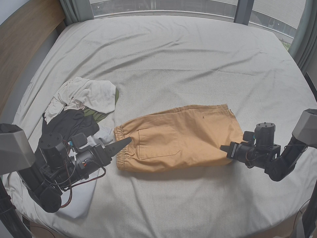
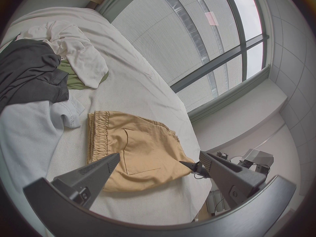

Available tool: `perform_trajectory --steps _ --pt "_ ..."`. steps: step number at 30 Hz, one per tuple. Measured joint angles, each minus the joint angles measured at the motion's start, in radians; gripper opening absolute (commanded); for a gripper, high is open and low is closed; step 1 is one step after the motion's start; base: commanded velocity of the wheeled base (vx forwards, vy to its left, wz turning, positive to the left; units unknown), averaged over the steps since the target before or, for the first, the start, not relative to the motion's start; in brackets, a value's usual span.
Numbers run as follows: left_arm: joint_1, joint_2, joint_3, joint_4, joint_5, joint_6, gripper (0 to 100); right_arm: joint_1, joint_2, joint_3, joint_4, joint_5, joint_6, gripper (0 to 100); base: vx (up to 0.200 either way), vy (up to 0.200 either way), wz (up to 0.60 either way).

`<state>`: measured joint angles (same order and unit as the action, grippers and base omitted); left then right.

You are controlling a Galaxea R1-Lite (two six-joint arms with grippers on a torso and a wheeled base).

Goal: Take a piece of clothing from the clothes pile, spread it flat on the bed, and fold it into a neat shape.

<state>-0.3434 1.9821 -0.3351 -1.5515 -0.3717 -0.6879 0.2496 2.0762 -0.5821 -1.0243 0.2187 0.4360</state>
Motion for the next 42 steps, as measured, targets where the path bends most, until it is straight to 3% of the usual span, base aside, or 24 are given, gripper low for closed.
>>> perform_trajectory --steps 13,24,38,39,42 --pt "0.000 0.034 0.000 0.001 0.001 -0.001 100 -0.001 -0.068 0.238 -0.062 0.001 -0.091 0 0.000 0.000 0.00" --pt "0.000 0.083 -0.001 0.000 0.001 0.000 100 -0.051 -0.152 0.363 -0.061 -0.021 -0.097 0 0.000 0.000 0.00" --pt "0.000 0.134 -0.001 -0.001 -0.001 0.006 100 -0.076 -0.168 0.396 -0.064 -0.028 -0.091 0 0.000 0.000 0.00" --pt "0.000 0.135 -0.001 -0.001 -0.001 0.006 100 -0.076 -0.168 0.399 -0.065 -0.028 -0.091 100 0.000 0.000 0.00" --pt "0.000 0.137 -0.001 -0.001 -0.001 0.005 100 -0.076 -0.168 0.406 -0.064 -0.030 -0.086 100 0.000 0.000 0.00"
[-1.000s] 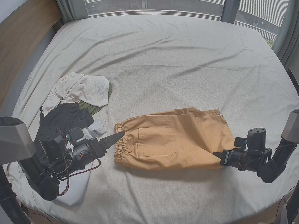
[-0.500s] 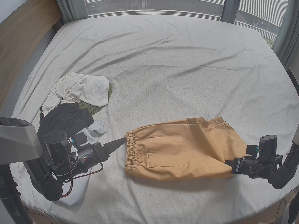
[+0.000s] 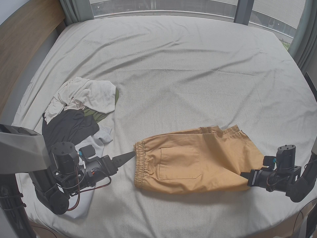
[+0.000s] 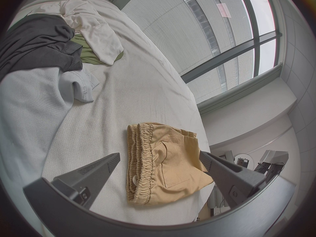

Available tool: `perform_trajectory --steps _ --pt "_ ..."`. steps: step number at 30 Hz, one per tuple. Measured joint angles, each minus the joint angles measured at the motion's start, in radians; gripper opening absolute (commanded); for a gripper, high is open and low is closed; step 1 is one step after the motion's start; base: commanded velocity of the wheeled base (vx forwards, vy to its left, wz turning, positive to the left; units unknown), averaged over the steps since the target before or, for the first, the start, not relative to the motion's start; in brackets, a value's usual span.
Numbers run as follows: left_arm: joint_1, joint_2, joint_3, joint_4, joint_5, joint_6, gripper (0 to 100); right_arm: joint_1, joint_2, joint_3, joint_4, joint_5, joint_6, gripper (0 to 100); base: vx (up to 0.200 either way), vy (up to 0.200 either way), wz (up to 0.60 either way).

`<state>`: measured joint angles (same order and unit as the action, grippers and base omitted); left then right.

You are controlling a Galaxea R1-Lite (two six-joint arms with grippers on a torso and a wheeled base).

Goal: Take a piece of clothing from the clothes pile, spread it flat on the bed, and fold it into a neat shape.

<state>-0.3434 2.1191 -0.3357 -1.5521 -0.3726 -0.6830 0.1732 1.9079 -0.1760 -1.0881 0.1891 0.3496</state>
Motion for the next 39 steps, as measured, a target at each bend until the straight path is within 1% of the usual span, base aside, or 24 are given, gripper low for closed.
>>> perform_trajectory --steps 2,5,6,10,13,17,19,22,25,26,29,31,35,39 --pt "0.000 0.000 0.000 0.000 0.000 0.000 100 -0.001 0.000 0.000 -0.001 -0.019 0.005 100 0.000 0.000 0.00" --pt "0.000 0.000 0.000 0.000 0.000 0.000 100 -0.012 -0.002 -0.002 -0.010 -0.073 0.014 100 0.000 0.000 0.00" --pt "0.000 0.000 0.000 0.000 0.000 0.000 100 -0.019 -0.003 -0.002 -0.014 -0.081 0.015 100 0.000 0.000 0.00" --pt "-0.001 0.001 0.000 0.000 -0.001 0.000 100 -0.079 -0.014 -0.003 -0.042 -0.099 0.015 100 0.000 0.000 0.00" --pt "-0.002 0.002 0.000 0.000 -0.001 0.000 100 -0.141 -0.032 -0.001 -0.051 -0.095 0.012 100 0.000 0.000 0.00" --pt "-0.003 0.005 0.001 0.000 -0.002 0.000 100 -0.230 -0.065 0.000 -0.055 -0.071 0.001 100 0.000 0.000 0.00" --pt "-0.004 0.006 0.001 0.000 -0.003 0.000 100 -0.285 -0.087 0.000 -0.056 -0.047 -0.007 100 0.000 0.000 0.00" --pt "-0.005 0.009 0.001 0.000 -0.003 0.000 100 -0.360 -0.118 -0.002 -0.057 0.009 -0.013 100 0.000 0.000 0.00" --pt "-0.007 0.018 0.001 0.000 -0.003 0.000 100 -0.411 -0.152 -0.020 -0.069 0.093 -0.009 100 0.000 0.000 0.00" --pt "-0.007 0.021 0.002 0.000 -0.003 0.000 100 -0.418 -0.161 -0.031 -0.082 0.115 -0.002 100 0.000 0.000 0.00" --pt "-0.009 0.031 0.002 0.000 -0.003 -0.001 100 -0.422 -0.180 -0.061 -0.130 0.153 0.029 100 0.000 0.000 0.00" --pt "-0.010 0.037 0.001 0.000 -0.004 -0.002 100 -0.411 -0.187 -0.079 -0.157 0.161 0.053 100 0.000 0.000 0.00" --pt "-0.012 0.054 -0.001 0.000 -0.004 -0.002 100 -0.350 -0.194 -0.132 -0.206 0.173 0.113 100 0.000 0.000 0.00" --pt "-0.014 0.081 -0.011 -0.001 -0.004 -0.002 100 -0.284 -0.185 -0.213 -0.221 0.185 0.137 100 0.000 0.000 0.00"
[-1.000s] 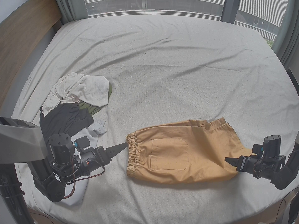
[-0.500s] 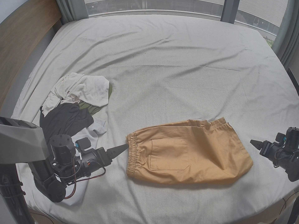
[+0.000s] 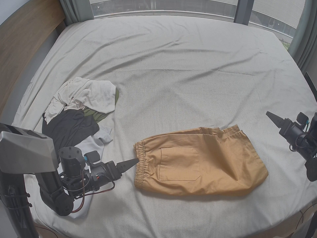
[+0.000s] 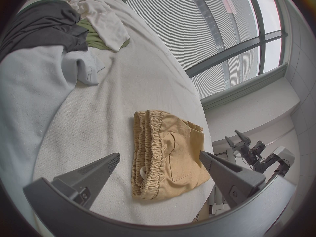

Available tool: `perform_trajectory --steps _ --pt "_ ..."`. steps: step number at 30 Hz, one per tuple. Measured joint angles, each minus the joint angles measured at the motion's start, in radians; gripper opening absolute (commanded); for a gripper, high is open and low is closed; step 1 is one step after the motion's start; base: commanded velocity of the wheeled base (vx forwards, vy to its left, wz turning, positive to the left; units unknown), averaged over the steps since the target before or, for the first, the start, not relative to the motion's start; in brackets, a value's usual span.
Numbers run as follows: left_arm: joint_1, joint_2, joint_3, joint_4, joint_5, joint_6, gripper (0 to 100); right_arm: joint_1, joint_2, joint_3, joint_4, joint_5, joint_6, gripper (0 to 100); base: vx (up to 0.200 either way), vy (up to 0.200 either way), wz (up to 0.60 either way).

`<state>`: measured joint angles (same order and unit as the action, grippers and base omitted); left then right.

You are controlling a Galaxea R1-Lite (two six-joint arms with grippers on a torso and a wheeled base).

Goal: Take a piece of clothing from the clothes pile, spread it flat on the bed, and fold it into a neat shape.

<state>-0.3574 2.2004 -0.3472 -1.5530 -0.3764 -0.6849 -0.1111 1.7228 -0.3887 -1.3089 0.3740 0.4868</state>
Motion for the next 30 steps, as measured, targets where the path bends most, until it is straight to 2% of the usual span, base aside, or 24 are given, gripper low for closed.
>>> perform_trajectory --steps 8,16,23,30 --pt "-0.033 0.067 -0.025 0.000 0.000 -0.012 100 0.086 0.066 -0.121 -0.016 0.011 0.012 100 0.000 0.000 0.00" --pt "-0.065 0.122 -0.050 -0.001 0.001 -0.022 100 0.088 0.092 -0.137 -0.020 0.013 0.012 100 0.000 0.000 0.00" --pt "-0.094 0.141 -0.071 0.000 -0.003 -0.128 100 0.077 0.097 -0.144 -0.021 0.016 0.012 100 0.000 0.000 0.00" --pt "-0.116 0.158 -0.149 0.001 -0.024 -0.176 100 0.077 0.100 -0.147 -0.021 0.019 0.012 100 0.000 0.000 0.00"
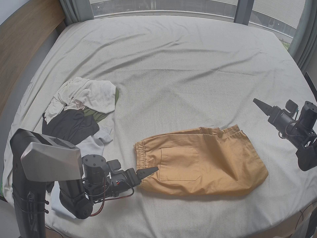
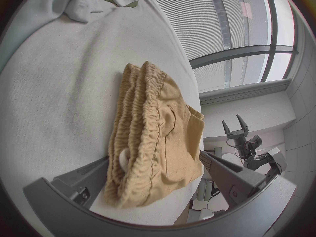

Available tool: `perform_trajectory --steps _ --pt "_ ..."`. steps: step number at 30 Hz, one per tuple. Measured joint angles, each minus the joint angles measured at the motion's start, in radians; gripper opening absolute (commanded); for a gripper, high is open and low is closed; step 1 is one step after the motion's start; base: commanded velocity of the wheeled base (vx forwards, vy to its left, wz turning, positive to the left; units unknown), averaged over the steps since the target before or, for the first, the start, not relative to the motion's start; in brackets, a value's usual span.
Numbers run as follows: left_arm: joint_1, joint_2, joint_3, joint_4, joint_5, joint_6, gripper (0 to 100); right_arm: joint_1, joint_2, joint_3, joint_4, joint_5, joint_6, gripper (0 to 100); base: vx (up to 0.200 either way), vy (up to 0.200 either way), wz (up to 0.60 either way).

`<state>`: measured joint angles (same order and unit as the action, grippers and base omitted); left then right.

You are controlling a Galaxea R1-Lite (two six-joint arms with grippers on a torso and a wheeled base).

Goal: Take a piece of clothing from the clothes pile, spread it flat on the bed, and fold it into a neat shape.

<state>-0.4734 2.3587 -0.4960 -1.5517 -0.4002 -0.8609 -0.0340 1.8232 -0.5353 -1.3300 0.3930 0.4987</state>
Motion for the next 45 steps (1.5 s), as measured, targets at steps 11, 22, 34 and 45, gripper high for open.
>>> perform_trajectory --steps 11,22,34,45 --pt "0.004 0.019 -0.093 0.000 0.005 -0.117 100 0.006 0.004 0.007 -0.001 0.000 0.000 100 0.000 0.000 0.00" --pt "0.014 0.028 -0.092 -0.001 0.008 -0.118 0 0.008 0.004 0.010 -0.001 0.000 0.000 100 0.000 0.000 0.00" --pt "0.011 0.026 -0.064 -0.001 0.013 -0.111 0 0.010 0.007 0.011 -0.001 0.001 0.000 100 0.000 0.000 0.00" --pt "0.021 -0.111 0.106 -0.001 0.040 -0.104 0 0.010 0.008 0.015 0.000 0.003 0.000 100 0.000 0.000 0.00"
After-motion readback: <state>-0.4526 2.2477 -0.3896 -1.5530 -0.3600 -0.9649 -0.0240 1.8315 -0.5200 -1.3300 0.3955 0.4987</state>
